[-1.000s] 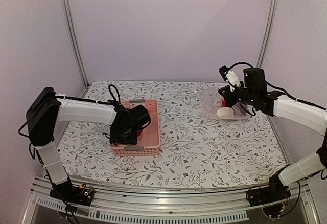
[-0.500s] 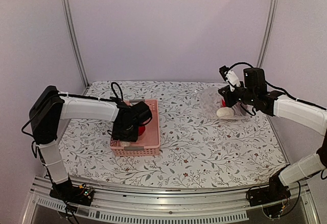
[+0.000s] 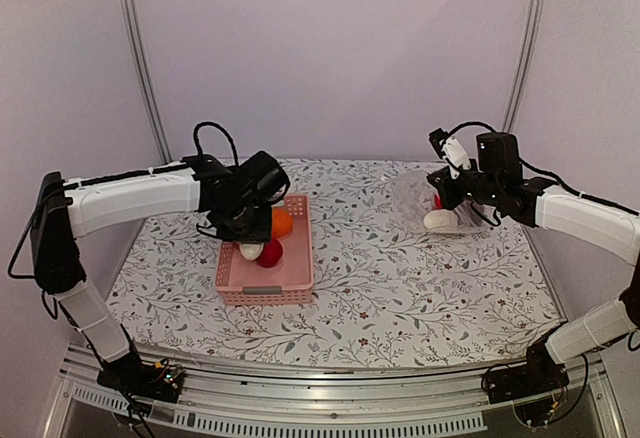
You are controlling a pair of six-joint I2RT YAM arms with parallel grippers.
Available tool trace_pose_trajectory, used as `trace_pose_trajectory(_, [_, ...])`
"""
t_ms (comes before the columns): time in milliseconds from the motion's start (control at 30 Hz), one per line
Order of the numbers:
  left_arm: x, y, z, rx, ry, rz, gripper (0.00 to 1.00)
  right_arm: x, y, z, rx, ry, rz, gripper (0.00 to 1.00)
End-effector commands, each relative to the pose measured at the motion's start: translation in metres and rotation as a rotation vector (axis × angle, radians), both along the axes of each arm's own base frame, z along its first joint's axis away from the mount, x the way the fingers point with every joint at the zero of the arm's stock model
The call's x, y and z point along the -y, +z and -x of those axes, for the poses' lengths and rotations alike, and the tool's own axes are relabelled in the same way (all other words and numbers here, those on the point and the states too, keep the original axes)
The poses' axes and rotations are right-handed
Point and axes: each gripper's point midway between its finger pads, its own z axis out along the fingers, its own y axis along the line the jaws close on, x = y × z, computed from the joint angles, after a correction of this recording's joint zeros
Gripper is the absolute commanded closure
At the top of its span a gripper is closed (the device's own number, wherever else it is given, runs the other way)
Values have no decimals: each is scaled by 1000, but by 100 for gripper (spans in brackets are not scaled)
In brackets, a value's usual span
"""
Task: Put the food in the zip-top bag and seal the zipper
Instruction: Pick up the fake vegetable from the bin, then place the fake vegetable in the zipper food storage bag.
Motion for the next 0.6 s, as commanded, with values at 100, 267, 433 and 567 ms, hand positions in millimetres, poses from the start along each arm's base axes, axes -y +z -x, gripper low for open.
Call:
trace_pose_trajectory(100, [81,58,-15,97,-232,297,62,6,3,-1,26,-23,18,100])
trace_pose_trajectory(267, [137,90,-16,133,-365,467,63,5,3,-1,25,-19,16,100])
trace_pose_trajectory(433, [200,109,-7,108,-519,672,64,4,3,0,23,-14,12,100])
trace_pose_trajectory(567, [240,103,-1,29,-586,742,66,5,2,-1,23,-18,16,100])
